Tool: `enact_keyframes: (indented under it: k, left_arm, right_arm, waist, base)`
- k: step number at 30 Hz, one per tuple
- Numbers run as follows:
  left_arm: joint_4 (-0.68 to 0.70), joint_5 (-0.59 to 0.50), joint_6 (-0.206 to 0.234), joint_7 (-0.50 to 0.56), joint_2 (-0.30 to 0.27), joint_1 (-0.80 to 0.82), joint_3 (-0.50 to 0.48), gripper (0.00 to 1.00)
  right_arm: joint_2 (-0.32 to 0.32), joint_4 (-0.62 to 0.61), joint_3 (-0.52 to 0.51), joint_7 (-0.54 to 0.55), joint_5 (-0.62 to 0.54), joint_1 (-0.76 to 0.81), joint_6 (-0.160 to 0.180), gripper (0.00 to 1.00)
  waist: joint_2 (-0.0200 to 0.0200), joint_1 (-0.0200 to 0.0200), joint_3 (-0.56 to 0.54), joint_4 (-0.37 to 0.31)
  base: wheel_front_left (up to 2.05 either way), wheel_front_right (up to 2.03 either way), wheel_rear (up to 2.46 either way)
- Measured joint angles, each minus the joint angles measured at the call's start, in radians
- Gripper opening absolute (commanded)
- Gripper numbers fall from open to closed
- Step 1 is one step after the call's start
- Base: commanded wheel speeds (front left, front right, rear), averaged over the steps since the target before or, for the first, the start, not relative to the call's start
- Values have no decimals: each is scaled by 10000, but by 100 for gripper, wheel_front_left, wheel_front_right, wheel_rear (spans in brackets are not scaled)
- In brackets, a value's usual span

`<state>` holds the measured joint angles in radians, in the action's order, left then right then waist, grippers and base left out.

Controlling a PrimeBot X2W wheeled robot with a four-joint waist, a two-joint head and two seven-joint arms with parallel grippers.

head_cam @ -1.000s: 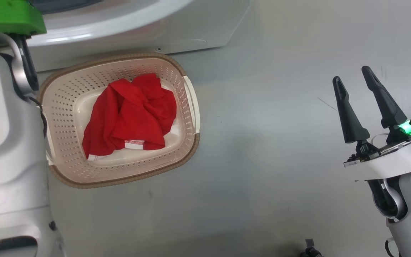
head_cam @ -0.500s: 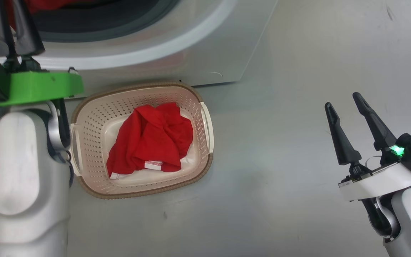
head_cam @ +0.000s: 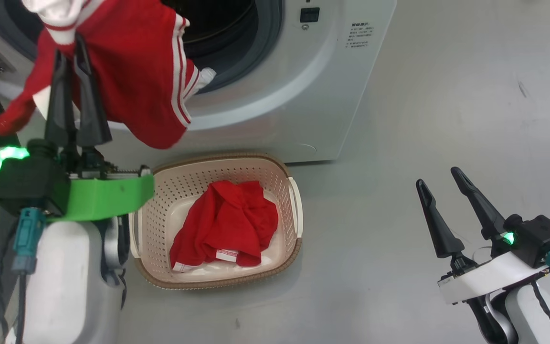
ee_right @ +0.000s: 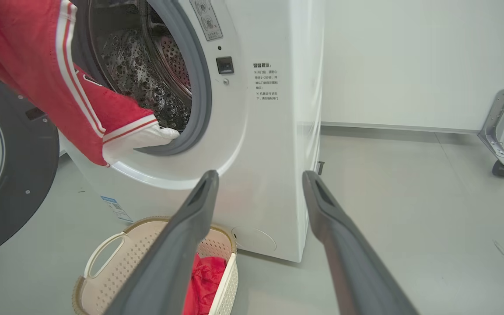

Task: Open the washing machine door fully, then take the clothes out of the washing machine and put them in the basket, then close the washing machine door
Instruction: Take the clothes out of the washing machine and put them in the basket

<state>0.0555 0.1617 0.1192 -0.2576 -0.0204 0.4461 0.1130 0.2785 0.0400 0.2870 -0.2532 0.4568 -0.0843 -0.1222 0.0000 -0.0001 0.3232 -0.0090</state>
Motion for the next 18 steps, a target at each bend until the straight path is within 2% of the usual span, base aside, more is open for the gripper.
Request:
enact_keyframes:
  k: [8,18]
  left_arm:
    - [105,543,0,0,-65,-1591,782,0]
    - [-809,1133,0,10,-123,-2471,1254,0]
  right_arm:
    - [-234,-10,178,0,-105,334,0,100]
    - [-267,-211,244,0,-192,335,0,100]
  waist:
    - [0,0,-710,269]
    - [0,0,-515,121]
  base:
    - [0,0,0]
    - [0,0,0]
